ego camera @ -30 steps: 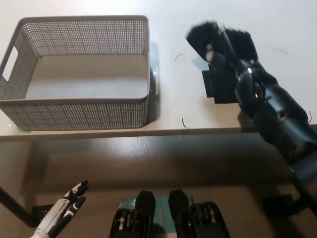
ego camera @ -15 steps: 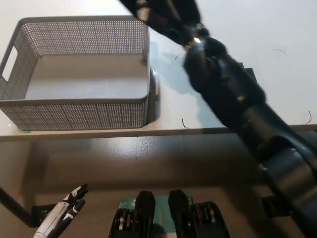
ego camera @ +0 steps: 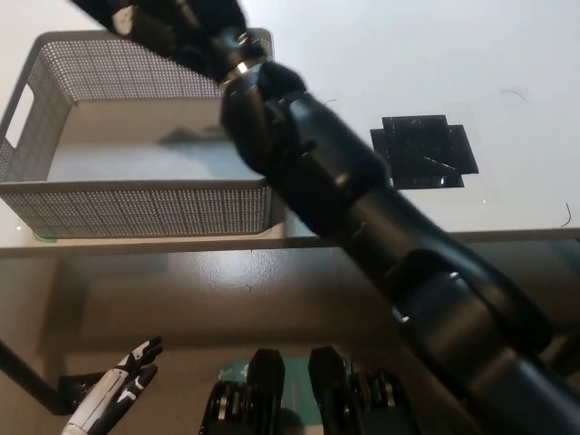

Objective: Use the right hand to pick up the pencil case on the right hand side and put it into a grey container on the left side

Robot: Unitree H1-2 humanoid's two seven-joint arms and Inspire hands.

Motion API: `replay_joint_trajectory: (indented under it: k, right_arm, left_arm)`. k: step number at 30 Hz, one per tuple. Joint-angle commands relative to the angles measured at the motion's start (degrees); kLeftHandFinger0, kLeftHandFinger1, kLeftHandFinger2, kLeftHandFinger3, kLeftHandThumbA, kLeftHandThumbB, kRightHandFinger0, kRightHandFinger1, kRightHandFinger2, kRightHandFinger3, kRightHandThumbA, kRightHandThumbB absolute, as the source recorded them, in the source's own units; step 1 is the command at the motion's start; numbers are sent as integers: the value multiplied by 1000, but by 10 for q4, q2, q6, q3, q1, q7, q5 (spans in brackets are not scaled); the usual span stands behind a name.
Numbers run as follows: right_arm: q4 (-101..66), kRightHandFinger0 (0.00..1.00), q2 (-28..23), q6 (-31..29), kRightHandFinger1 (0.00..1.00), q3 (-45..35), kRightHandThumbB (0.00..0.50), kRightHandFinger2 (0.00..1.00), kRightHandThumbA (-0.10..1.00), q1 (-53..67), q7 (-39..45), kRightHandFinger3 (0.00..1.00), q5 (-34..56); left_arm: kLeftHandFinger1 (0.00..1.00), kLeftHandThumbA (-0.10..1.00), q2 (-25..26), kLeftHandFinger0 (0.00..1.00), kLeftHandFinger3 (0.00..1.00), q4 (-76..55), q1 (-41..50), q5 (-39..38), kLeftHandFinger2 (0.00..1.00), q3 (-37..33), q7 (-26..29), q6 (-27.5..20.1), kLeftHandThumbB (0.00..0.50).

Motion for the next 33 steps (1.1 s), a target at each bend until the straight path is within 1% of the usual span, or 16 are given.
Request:
replay_joint_trajectory:
  k: [1, 2, 3, 4, 8, 12, 13, 14, 15, 16, 17, 19, 20, 25, 27, 33]
  right_arm:
    - [9, 0, 17, -29, 176, 4, 152, 675, -100, -44, -37, 667, -12]
    - [19, 0, 18, -36, 199, 4, 150, 716, -100, -46, -39, 591, -11]
    - [28, 0, 19, -43, 233, 3, 154, 731, -100, -47, -41, 623, -8]
    - [42, 0, 21, -52, 265, 0, 189, 728, -100, -48, -47, 614, -4]
    - [78, 0, 22, -54, 269, 2, 179, 696, -100, -52, -52, 715, -5]
    - [95, 0, 17, -48, 311, 3, 164, 706, -100, -52, -30, 811, -1]
    - [102, 0, 18, -37, 322, 2, 201, 708, -100, -53, -24, 793, 1]
    - [110, 206, 17, -4, 556, 5, 226, 887, 118, -56, -2, 989, -1]
    - [113, 666, 16, 19, 1000, 4, 306, 1000, 574, -60, 44, 1000, 5]
    - [113, 843, 13, 31, 1000, 2, 306, 1000, 609, -63, 87, 1000, 12]
    - [110, 1000, 9, 39, 1000, 3, 326, 1000, 718, -65, 127, 1000, 17]
    - [103, 1000, 3, 53, 1000, 5, 450, 1000, 950, -65, 179, 1000, 21]
    - [97, 1000, -2, 53, 1000, 7, 487, 1000, 1000, -61, 190, 1000, 19]
    - [66, 1000, -15, 64, 1000, 9, 491, 1000, 1000, -49, 224, 1000, 17]
    - [56, 1000, -18, 69, 1000, 9, 465, 1000, 1000, -44, 231, 1000, 15]
    - [33, 1000, -27, 82, 1000, 7, 455, 1000, 1000, -30, 248, 1000, 13]
  left_arm:
    - [1000, 1000, 10, 1000, 1000, -15, -4, -9, 1000, 6, -7, -13, 352]
    - [1000, 1000, 11, 1000, 1000, -15, -5, -8, 1000, 5, -7, -15, 338]
    - [1000, 1000, 12, 1000, 1000, -14, -6, -6, 1000, 5, -7, -17, 334]
    - [1000, 1000, 14, 1000, 1000, -19, -6, 0, 1000, 4, -6, -10, 330]
    - [1000, 1000, 21, 1000, 1000, -26, -8, 26, 1000, -1, 2, -8, 304]
    - [1000, 1000, 21, 1000, 1000, -26, -12, 31, 1000, -3, 1, -8, 322]
    - [1000, 1000, 21, 1000, 1000, -26, -12, 30, 1000, -3, -1, -6, 335]
    - [1000, 1000, 20, 1000, 1000, -27, -12, 31, 1000, -3, 0, -6, 337]
    - [1000, 1000, 20, 1000, 1000, -28, -12, 32, 1000, -2, 1, -5, 338]
    - [1000, 1000, 20, 1000, 1000, -28, -12, 34, 1000, -2, 1, -5, 338]
    - [1000, 1000, 20, 1000, 1000, -27, -12, 32, 1000, -2, 0, -7, 339]
    - [1000, 1000, 22, 1000, 1000, -23, -13, 31, 1000, -2, -2, -10, 335]
    - [1000, 1000, 23, 1000, 1000, -24, -13, 32, 1000, -2, -3, -9, 332]
    - [1000, 1000, 25, 1000, 1000, -21, -18, 34, 1000, -4, -4, -15, 314]
    - [1000, 1000, 24, 1000, 1000, -19, -18, 29, 1000, -3, -5, -19, 312]
    - [1000, 1000, 24, 1000, 1000, -22, -16, 17, 1000, 0, -11, -11, 316]
